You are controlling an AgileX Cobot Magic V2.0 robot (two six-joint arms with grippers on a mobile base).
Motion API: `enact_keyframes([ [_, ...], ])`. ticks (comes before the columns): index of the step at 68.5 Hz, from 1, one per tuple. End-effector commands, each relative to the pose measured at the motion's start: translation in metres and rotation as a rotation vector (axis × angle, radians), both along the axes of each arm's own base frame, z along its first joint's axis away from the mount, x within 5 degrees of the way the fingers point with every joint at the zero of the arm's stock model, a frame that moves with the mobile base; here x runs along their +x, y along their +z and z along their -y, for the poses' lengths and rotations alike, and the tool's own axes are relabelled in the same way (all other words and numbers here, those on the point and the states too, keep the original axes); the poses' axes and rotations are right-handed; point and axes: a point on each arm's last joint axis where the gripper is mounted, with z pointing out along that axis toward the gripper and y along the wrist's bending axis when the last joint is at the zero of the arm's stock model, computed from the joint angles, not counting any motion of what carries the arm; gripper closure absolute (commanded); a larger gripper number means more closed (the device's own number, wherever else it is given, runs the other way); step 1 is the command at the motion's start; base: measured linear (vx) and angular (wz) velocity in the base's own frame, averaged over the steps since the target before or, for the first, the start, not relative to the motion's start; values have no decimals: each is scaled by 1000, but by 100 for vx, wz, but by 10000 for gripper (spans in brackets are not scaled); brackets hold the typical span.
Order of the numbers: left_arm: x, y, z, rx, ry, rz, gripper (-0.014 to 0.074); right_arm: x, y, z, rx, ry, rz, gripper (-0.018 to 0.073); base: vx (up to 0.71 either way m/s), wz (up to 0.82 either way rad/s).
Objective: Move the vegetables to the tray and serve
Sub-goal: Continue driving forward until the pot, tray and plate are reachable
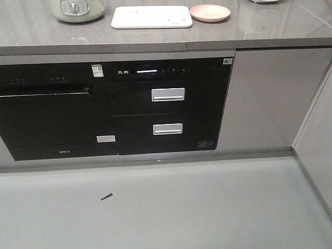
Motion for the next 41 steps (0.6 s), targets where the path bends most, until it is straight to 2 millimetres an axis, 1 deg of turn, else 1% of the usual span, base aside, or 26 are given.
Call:
enact_keyframes([
  [1, 0, 0, 0, -10, -1, 65, 602, 0, 2, -1, -9, 12, 65, 562, 7, -2],
  [41, 0, 0, 0, -10, -1, 65, 602, 0, 2, -1, -9, 12, 64, 562, 7, 0],
])
